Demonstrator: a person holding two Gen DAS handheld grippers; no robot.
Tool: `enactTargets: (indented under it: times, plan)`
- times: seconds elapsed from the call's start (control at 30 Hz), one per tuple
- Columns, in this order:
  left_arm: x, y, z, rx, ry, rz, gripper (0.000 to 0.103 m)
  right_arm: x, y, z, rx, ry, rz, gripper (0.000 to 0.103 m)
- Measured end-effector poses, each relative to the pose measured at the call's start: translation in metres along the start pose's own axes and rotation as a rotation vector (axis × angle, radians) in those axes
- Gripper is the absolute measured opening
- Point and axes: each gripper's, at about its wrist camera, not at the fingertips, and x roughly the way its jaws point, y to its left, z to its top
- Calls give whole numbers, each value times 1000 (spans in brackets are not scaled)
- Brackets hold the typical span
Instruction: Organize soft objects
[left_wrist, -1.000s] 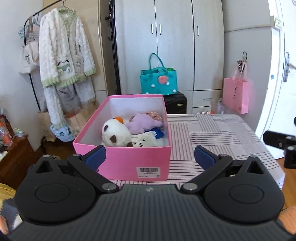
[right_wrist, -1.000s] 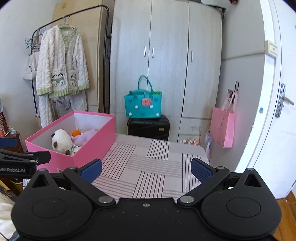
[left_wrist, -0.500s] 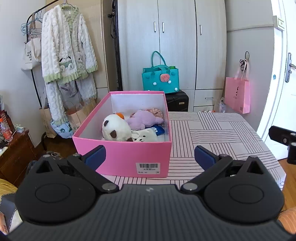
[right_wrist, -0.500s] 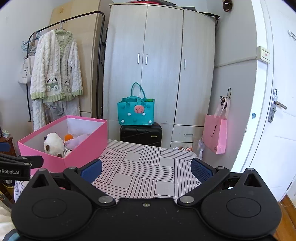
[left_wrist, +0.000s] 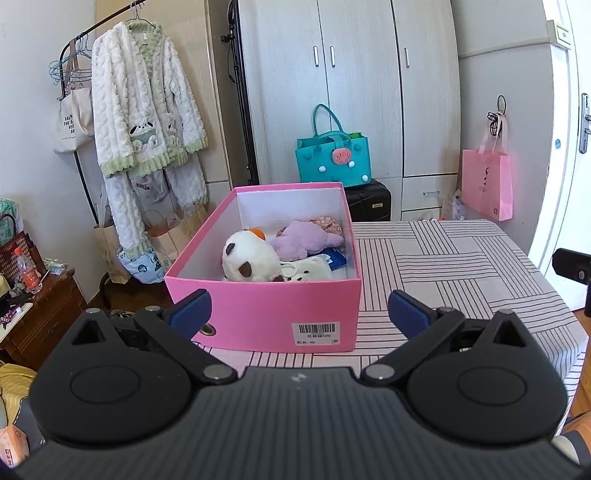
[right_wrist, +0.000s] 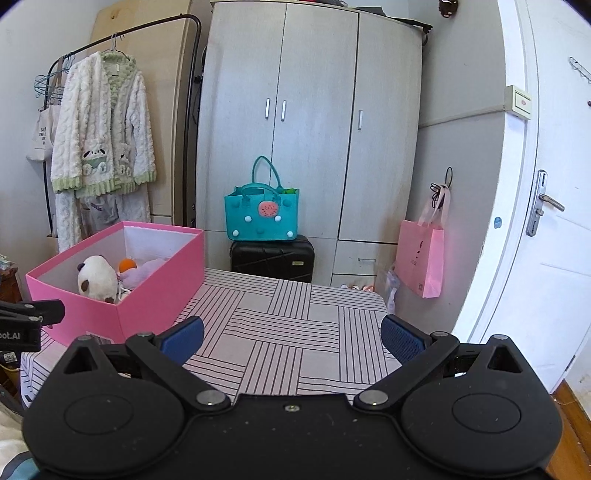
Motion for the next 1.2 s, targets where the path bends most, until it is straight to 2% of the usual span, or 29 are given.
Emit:
enactTargets:
  times: [1.2]
  plan:
    - [-3, -6, 2, 14, -2, -14, 103, 1, -10, -3, 33, 12, -26, 103]
